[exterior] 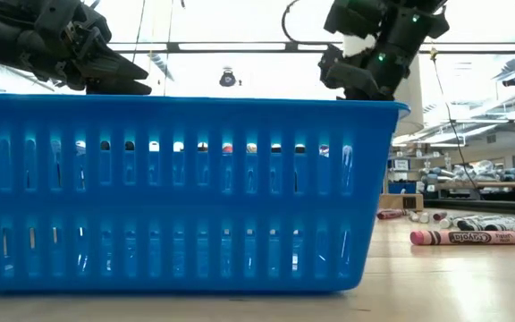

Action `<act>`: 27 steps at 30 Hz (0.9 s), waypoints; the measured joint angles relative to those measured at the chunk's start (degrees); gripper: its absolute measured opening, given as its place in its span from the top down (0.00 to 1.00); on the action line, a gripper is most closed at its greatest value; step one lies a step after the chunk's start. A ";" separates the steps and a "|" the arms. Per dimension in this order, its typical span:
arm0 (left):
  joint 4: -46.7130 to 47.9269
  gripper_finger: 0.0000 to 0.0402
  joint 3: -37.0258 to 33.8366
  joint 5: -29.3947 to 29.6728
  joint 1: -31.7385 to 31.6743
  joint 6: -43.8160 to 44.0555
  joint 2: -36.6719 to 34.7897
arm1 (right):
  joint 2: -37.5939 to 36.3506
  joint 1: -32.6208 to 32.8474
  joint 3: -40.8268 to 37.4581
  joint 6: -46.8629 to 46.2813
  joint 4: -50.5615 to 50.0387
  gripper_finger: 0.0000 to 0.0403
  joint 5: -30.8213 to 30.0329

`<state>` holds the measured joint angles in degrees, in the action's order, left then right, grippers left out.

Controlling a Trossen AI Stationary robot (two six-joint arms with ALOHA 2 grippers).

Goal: Sort crayons
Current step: Put the violet crayon into the bottom blue bin

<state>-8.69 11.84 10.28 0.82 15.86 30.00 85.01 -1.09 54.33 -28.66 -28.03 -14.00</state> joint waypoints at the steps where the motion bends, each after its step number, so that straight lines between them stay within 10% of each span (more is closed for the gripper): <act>1: 0.00 0.55 0.00 -0.02 0.00 -0.02 0.00 | -0.02 0.38 0.04 0.60 1.46 0.91 0.00; 27: 0.00 0.55 0.00 -0.01 0.00 -0.02 0.00 | -0.02 9.73 0.11 12.04 21.86 0.91 5.72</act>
<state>-8.69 11.84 10.27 0.82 15.84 30.00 84.99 8.64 54.43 -16.62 -6.17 -8.28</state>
